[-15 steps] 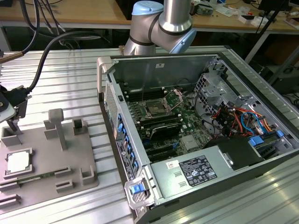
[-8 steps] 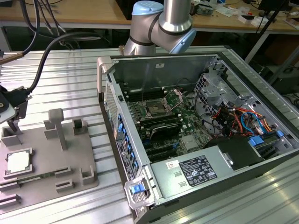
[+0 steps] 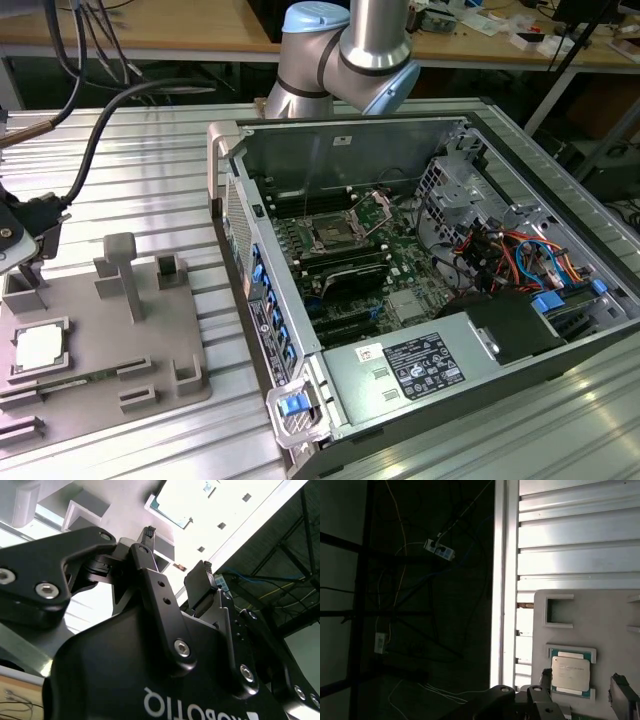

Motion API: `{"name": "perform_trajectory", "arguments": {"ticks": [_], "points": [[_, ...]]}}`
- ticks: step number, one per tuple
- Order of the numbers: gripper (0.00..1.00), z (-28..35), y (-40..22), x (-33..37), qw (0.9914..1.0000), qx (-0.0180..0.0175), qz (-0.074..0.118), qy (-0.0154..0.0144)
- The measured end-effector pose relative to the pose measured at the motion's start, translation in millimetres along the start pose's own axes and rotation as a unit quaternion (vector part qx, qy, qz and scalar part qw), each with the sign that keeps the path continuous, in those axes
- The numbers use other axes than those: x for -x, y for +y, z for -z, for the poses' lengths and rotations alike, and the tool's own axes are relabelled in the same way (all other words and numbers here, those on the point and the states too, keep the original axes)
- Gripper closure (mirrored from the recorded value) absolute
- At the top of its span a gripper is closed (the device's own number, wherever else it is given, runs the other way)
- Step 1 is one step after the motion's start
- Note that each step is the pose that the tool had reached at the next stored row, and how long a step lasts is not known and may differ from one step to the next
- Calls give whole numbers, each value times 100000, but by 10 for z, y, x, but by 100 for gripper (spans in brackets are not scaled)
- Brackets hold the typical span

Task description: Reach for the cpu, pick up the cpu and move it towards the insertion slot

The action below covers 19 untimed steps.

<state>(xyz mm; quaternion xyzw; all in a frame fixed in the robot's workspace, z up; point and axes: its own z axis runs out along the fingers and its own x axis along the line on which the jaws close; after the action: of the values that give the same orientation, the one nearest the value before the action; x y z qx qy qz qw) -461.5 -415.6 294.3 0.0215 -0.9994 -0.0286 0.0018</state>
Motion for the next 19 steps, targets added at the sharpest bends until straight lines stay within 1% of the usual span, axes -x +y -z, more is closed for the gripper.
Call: {"name": "perform_trajectory", "arguments": {"ticks": [10, 12, 14, 15, 17, 19], "points": [[47, -123, -12, 0, 100000, 5, -3, 39], [47, -143, -33, -1, 100000, 3, 142, 48], [47, -155, -38, -2, 99999, 1, 343, 67], [47, -176, -43, -1, 99999, 4, 474, 85], [47, -206, -45, -2, 99999, 7, 508, 159], [47, -245, -51, -1, 99998, 18, 530, 356]]}}
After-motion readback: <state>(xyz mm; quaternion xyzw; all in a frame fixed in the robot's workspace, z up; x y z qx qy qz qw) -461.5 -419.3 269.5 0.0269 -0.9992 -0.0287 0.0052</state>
